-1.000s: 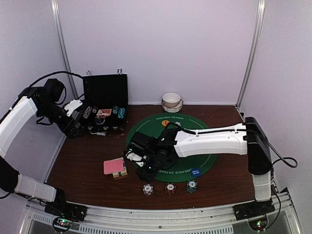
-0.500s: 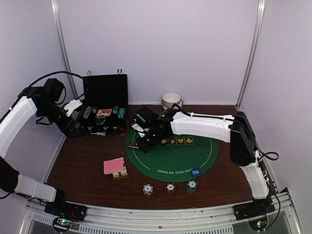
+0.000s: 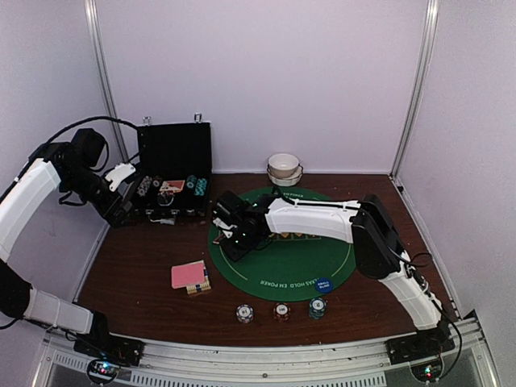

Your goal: Distribute texas hold em gaming equipment

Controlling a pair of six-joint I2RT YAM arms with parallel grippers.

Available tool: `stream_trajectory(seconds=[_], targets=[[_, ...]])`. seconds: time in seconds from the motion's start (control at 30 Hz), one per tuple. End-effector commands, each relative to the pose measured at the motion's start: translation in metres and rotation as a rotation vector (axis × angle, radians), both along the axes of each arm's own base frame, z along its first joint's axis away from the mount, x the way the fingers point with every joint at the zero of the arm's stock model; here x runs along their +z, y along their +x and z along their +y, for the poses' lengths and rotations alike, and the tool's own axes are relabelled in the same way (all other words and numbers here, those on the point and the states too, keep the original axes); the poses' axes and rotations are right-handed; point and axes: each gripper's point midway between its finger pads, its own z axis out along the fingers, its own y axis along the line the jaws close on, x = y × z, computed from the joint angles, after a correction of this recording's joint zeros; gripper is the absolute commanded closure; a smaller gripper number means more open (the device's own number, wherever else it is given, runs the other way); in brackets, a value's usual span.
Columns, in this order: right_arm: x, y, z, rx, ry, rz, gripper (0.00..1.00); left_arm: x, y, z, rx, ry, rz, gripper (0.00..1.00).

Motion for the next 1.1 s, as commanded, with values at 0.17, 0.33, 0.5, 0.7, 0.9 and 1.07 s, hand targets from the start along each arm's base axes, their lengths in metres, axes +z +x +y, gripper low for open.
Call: stream_trajectory(seconds=[0.17, 0.33, 0.5, 0.7, 0.9, 1.07], targets=[[-0.011, 0.006, 0.001, -0.026, 0.003, 0.012, 0.57, 0.015, 0.002, 0.0, 0.013, -0.02, -0.042, 0.02], [0.0, 0.006, 0.001, -0.022, 0.013, 0.002, 0.39, 0.015, 0.002, 0.0, 0.011, -0.022, -0.035, 0.02], [0.038, 0.007, 0.002, -0.008, 0.051, -0.044, 0.35, 0.017, 0.002, -0.001, 0.012, -0.024, -0.036, 0.02], [0.083, -0.014, -0.008, 0.035, 0.075, -0.085, 0.3, 0.02, 0.002, -0.001, 0.013, -0.028, -0.04, 0.02], [0.09, -0.077, -0.024, 0.142, 0.062, -0.046, 0.23, 0.022, 0.001, -0.001, 0.013, -0.03, -0.044, 0.02], [0.074, -0.141, -0.025, 0.264, 0.031, 0.026, 0.17, 0.022, 0.0, -0.001, 0.013, -0.03, -0.04, 0.02]])
